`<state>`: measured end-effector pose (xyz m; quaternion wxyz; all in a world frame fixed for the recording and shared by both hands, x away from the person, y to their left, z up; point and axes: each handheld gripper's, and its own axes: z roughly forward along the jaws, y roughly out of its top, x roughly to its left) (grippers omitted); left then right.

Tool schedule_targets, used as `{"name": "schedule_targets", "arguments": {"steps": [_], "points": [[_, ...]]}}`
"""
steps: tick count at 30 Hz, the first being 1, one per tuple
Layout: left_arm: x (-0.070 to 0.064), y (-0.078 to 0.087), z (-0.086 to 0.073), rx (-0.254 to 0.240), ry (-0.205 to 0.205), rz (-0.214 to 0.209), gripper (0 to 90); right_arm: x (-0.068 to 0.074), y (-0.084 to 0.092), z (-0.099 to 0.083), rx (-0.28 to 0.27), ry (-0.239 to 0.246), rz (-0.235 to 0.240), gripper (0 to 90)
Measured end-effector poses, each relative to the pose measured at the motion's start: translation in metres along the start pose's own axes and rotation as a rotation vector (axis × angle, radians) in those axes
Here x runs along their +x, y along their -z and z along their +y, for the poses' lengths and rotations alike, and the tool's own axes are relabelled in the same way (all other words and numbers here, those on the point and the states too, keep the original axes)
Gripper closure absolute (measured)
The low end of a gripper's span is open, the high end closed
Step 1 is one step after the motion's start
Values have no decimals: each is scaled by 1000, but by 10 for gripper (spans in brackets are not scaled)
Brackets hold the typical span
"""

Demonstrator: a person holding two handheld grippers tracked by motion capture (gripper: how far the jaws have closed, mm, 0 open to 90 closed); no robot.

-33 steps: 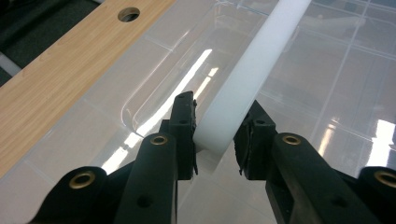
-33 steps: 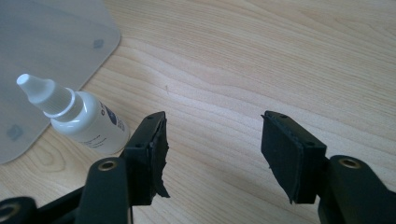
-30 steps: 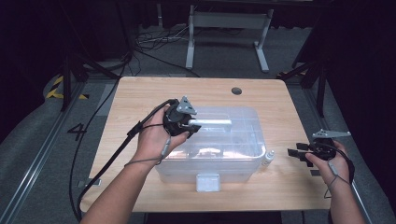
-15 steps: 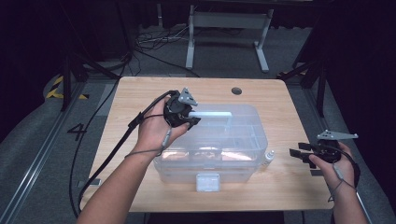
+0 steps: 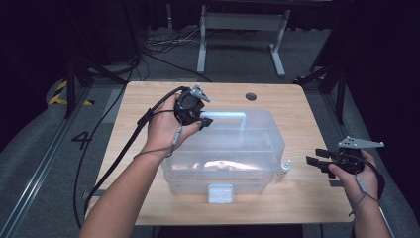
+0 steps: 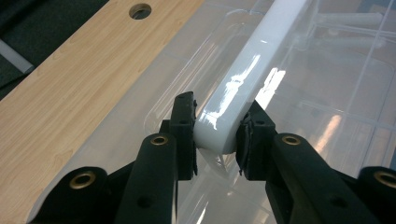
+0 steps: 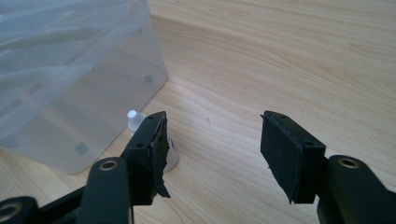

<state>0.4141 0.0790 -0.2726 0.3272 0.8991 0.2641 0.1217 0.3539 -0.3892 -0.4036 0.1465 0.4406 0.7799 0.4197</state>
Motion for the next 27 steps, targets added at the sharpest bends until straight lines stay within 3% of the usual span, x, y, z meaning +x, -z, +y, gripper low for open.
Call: {"name": "schedule_targets", "arguments": {"steps": [8, 16, 21, 25, 27], "points": [[5, 1, 9, 23, -4, 13, 704, 11, 4, 8, -28, 36, 7, 437], [16, 0, 18, 49, 19, -13, 702, 21, 11, 16, -74, 71, 19, 490], [18, 0, 22, 60, 10, -7, 698, 34, 15, 20, -91, 106, 42, 620], [20, 0, 24, 64, 13, -14, 697, 54, 14, 26, -93, 174, 102, 783], [22, 0, 25, 70, 16, -19, 697, 62, 13, 28, -96, 201, 128, 821]]}}
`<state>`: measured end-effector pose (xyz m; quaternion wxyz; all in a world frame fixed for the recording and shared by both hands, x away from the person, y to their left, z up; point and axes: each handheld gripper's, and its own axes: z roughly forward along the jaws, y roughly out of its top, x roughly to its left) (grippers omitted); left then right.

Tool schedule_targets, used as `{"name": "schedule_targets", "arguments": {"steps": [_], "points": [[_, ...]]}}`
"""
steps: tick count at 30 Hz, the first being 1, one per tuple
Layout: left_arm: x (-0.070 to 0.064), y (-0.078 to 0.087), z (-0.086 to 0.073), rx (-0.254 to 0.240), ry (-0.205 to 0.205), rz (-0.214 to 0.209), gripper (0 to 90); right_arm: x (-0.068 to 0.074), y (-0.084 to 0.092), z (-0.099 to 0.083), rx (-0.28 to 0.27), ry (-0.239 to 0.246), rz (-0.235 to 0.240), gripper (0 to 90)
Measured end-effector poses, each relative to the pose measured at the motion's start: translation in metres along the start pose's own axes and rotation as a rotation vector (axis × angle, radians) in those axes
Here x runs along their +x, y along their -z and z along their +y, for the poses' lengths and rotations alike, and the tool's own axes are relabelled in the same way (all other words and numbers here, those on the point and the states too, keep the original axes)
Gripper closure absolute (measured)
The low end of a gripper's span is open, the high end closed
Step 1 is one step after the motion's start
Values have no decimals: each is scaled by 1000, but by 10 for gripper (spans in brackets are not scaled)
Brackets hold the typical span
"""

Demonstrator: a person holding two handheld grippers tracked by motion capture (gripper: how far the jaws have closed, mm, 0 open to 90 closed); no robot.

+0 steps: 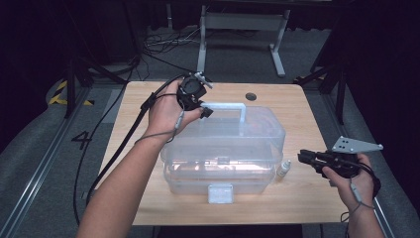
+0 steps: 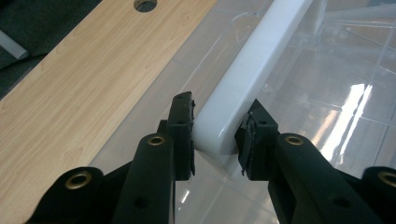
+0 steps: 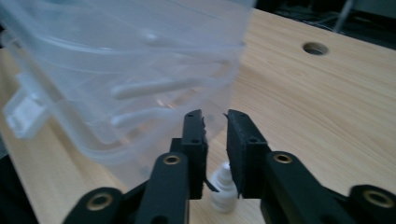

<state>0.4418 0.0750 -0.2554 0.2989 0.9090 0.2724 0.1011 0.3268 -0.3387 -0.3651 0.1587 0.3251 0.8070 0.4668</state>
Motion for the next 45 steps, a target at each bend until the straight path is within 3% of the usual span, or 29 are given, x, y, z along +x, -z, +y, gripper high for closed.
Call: {"name": "schedule_targets", "arguments": {"steps": [2, 4, 8, 11, 14, 21, 26, 30, 35, 37, 45], "points": [[1, 0, 1, 2, 3, -5, 696, 13, -4, 7, -26, 31, 61, 891], [5, 0, 3, 10, 12, -17, 696, 19, -6, 10, -29, 42, 90, 900], [10, -1, 7, 22, 23, -33, 696, 25, -13, 11, -35, 43, 139, 900], [13, -1, 9, 30, 29, -42, 695, 27, -18, 9, -46, 41, 150, 900], [15, -1, 10, 34, 30, -52, 695, 29, -28, 7, -94, 35, 186, 900], [16, -3, 7, 22, 41, -71, 694, 30, -36, 5, -156, 29, 182, 900], [13, -2, 5, 2, 23, -54, 683, 30, -36, 5, -155, 34, 175, 900], [12, 2, 1, -29, -5, -46, 573, 30, -36, 5, -152, 36, 168, 900], [12, 14, -12, -84, -4, -38, 563, 30, -35, 7, -155, 41, 155, 900], [16, 21, -20, -113, 10, -53, 560, 31, -35, 8, -151, 45, 149, 900], [19, 54, -51, -203, 52, -20, 566, 30, -39, 10, -144, 48, 150, 900]]}}
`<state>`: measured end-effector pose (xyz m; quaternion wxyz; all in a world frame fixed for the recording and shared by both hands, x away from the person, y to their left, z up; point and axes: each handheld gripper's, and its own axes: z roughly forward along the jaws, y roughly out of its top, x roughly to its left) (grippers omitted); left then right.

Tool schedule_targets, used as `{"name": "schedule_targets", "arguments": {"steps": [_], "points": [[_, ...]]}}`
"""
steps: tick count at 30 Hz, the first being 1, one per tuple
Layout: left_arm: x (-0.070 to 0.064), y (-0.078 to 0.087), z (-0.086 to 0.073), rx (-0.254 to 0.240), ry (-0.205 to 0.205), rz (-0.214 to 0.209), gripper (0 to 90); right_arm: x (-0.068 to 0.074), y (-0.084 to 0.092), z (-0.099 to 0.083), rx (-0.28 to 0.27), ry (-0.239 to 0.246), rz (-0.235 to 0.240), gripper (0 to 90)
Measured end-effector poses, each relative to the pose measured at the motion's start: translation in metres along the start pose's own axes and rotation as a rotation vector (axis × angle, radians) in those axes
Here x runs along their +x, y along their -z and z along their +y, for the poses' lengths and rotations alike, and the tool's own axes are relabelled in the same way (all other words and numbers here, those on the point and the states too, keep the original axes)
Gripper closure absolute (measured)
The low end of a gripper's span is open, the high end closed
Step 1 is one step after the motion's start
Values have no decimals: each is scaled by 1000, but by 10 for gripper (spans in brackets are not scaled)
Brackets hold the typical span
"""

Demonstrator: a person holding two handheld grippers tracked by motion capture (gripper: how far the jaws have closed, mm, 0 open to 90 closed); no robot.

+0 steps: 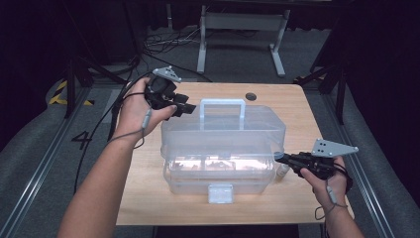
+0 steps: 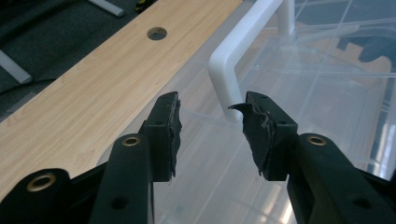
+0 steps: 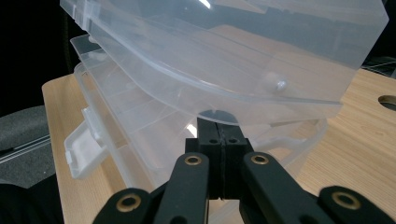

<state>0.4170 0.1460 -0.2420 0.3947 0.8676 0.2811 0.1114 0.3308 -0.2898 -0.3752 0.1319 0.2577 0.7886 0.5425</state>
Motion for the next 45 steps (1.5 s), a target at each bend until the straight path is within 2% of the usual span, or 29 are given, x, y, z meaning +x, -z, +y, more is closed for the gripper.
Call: {"name": "schedule_targets", "arguments": {"steps": [3, 4, 5, 8, 11, 13, 15, 21, 22, 29, 35, 41, 44, 45], "points": [[-2, 9, -7, -14, 10, 9, 563, -1, -1, 0, -2, -4, 2, 900], [-4, 18, -16, -26, 23, 14, 563, -2, -3, 1, -2, -3, 4, 900], [-4, 18, -16, -26, 23, 14, 563, -3, -4, 2, -3, -1, 3, 900], [-5, 31, -29, -47, 37, 34, 565, -3, -5, 2, -3, 1, 4, 900], [-6, 42, -41, -61, 69, 55, 567, -4, -5, 4, -8, 0, 4, 900], [-5, 49, -53, -70, 72, 68, 572, -5, -5, 5, -12, 0, 3, 900], [-5, 55, -60, -98, 83, 72, 579, -5, -6, 5, -12, 0, 1, 900], [-9, 66, -78, -126, 94, 76, 592, -5, -6, 6, -11, -1, -3, 900], [-12, 68, -85, -136, 99, 75, 592, -5, -6, 7, -15, -4, -4, 900], [-23, 66, -111, -157, 121, 69, 598, -6, -7, 8, -17, -16, -5, 900], [-30, 57, -128, -145, 123, 48, 628, -6, -7, 9, -22, -19, -11, 900], [-35, 51, -144, -199, 134, 32, 633, -6, -7, 10, -22, -20, -16, 900], [-39, 48, -147, -171, 120, 36, 643, -6, -7, 10, -24, -19, -21, 900], [-41, 47, -148, -169, 120, 26, 654, -6, -7, 10, -23, -18, -23, 900]]}}
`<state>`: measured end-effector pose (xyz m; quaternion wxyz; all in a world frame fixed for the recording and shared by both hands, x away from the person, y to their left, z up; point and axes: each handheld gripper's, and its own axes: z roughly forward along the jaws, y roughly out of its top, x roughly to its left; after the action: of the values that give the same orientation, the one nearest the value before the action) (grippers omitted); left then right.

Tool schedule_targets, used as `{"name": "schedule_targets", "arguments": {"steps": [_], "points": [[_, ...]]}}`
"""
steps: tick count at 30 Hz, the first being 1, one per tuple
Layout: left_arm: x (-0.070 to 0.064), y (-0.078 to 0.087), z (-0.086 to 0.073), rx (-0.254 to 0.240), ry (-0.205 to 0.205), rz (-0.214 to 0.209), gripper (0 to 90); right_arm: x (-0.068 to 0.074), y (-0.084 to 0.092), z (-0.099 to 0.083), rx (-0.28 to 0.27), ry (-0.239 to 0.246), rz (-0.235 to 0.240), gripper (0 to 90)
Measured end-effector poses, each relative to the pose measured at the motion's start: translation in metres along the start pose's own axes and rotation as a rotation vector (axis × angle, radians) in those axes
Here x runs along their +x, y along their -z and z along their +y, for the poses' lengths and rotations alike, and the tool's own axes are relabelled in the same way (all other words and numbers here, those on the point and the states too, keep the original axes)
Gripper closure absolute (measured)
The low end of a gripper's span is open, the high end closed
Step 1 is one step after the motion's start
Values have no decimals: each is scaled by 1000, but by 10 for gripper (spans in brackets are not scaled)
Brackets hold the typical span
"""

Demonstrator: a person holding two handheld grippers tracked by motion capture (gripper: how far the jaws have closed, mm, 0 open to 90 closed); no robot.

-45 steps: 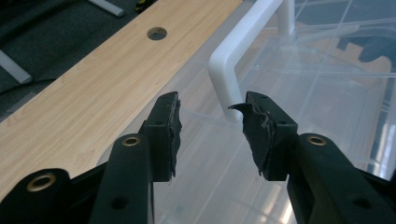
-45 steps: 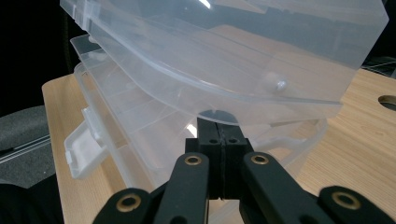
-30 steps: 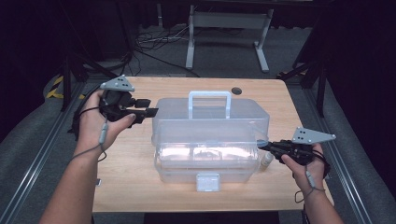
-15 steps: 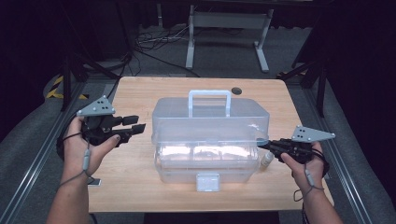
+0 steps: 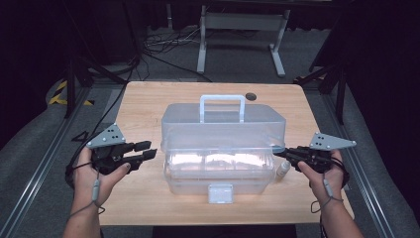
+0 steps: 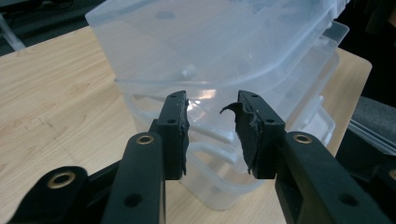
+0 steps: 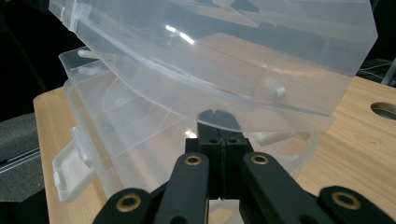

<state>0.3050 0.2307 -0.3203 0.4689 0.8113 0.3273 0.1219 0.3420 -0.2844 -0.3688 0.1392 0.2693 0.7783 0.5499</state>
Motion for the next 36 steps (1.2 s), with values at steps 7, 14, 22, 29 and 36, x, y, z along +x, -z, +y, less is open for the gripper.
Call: {"name": "schedule_targets", "arguments": {"steps": [7, 14, 22, 29, 36], "points": [[-9, -10, -2, 26, -26, -43, 736, 0, 0, 1, -5, -3, -6, 900], [-15, -27, -1, 34, -47, -76, 806, 0, 0, 2, -13, -12, -7, 900], [-10, -50, 0, 10, -27, -35, 895, 1, -1, 2, -14, -20, -15, 900], [-9, -57, 1, -18, -25, -23, 900, 0, -1, 2, -21, -28, -18, 900], [-9, -57, 1, -54, -6, 4, 900, 2, -3, 3, -15, -23, -26, 900]]}}
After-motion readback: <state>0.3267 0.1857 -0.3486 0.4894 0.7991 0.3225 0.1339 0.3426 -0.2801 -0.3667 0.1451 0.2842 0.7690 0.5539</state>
